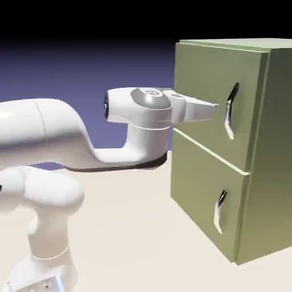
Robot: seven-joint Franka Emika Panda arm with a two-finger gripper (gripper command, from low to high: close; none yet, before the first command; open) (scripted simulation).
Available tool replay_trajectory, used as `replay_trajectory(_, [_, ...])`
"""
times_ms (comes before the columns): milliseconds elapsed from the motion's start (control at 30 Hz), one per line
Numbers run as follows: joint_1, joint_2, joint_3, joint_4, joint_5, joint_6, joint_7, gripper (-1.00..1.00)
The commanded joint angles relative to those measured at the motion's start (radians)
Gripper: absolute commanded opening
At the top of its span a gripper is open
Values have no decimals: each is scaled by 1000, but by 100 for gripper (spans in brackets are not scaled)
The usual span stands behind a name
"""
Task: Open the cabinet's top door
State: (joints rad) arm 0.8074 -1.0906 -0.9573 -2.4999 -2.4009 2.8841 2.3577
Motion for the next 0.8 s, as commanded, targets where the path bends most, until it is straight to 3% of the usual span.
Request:
replay_trajectory(0, [14, -9, -17, 6, -44, -3, 29, 100])
replay_trajectory(200, [80, -52, -96, 31, -241, -15, 163, 100])
replay_trajectory(367, [257, -6, -182, 153, -279, -60, 174, 100])
replay_trajectory(400, [257, -6, -182, 153, -279, -60, 174, -100])
replay_trajectory(767, [-103, -67, 123, -190, -66, -306, 171, -100])
